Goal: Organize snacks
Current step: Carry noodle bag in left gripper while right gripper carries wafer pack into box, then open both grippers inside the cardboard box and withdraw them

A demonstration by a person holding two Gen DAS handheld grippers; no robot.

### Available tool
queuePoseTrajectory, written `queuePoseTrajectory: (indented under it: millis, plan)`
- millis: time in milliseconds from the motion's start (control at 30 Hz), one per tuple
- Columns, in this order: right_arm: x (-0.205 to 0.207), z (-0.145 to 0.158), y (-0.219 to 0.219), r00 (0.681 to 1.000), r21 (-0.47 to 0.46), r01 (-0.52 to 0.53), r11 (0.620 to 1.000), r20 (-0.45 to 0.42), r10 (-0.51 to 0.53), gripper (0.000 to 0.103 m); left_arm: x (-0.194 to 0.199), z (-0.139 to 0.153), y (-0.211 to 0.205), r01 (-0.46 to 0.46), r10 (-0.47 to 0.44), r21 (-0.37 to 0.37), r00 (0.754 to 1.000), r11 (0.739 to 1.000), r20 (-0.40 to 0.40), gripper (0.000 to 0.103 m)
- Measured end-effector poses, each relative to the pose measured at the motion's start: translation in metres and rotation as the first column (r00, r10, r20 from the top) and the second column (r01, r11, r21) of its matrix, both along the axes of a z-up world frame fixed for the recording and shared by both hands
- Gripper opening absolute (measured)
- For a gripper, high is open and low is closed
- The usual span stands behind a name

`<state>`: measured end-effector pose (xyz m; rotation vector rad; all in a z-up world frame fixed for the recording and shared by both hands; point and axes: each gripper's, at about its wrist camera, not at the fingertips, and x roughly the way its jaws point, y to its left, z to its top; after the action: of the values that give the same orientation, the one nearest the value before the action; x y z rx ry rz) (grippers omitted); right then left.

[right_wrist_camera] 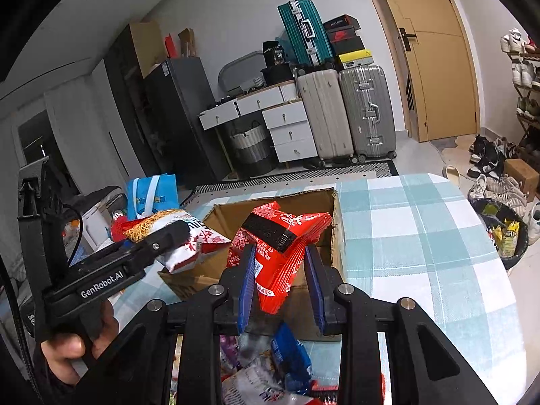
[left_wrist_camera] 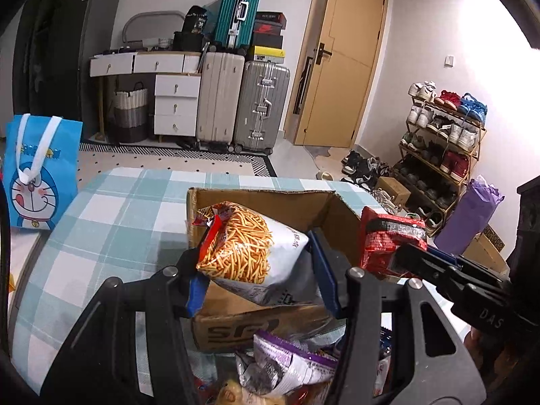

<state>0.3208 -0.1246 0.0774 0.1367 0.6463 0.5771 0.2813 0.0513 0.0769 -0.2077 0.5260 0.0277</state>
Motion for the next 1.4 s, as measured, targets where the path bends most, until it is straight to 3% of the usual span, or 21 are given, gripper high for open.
queuePoseTrajectory:
  millis: [467,867,900,967,1033,1067,1100,1133,1167,1200,1400]
  plan:
    - [0.018,-0.010,0.013,1.000,-0.040,-0.006,0.999,-0.023,0.005,0.028,0.029,-0.020,-0.016,-0.001,0.003,0.056,0.999,0.998,-0.035,0.051]
    - [0.025,-0.022,0.032,0.998,-0.067,-0.026,0.997,-0.051,0.023,0.030,0.050,-0.028,-0.004,0.008,-0.005,0.017,0.991,1.000,-0.136,0.052]
    - [0.024,-0.020,0.032,0.998,-0.058,-0.039,0.998,-0.042,0.037,0.032,0.045,-0.026,0.000,0.017,-0.016,0.005,0.991,1.000,-0.132,0.055]
    - [0.017,-0.014,0.030,0.999,-0.053,-0.046,0.998,-0.004,0.046,0.049,0.039,-0.020,0.002,0.029,-0.030,-0.011,0.993,1.000,-0.113,0.067]
    - [0.011,-0.006,0.025,0.999,-0.067,-0.030,0.997,0.026,0.032,0.052,0.029,-0.012,0.003,0.024,-0.024,0.003,0.996,1.000,-0.091,0.082]
    - [0.009,-0.004,0.022,0.999,-0.072,-0.029,0.997,0.031,0.031,0.059,0.024,-0.009,0.004,0.023,-0.023,0.009,0.996,1.000,-0.085,0.083]
    - [0.006,-0.001,0.017,0.999,-0.078,-0.025,0.997,0.034,0.027,0.067,0.017,-0.005,0.003,0.024,-0.022,0.019,0.997,1.000,-0.074,0.083]
    - [0.003,0.001,0.012,0.999,-0.079,-0.016,0.997,0.034,0.019,0.087,0.010,-0.001,0.002,0.024,-0.022,0.029,0.997,0.999,-0.069,0.087]
    - [0.000,0.002,0.006,0.999,-0.077,-0.006,0.997,0.035,0.009,0.095,0.003,0.001,0.001,0.022,-0.020,0.038,0.998,0.999,-0.067,0.089]
    - [-0.005,0.004,-0.001,0.999,-0.068,0.009,0.998,0.039,-0.007,0.102,-0.005,0.002,0.001,0.020,-0.017,0.047,0.998,0.999,-0.065,0.099]
    - [-0.033,0.002,-0.034,0.999,-0.050,0.049,0.998,0.010,-0.048,0.103,-0.059,0.002,0.000,0.011,-0.008,0.067,0.999,0.998,-0.048,0.102]
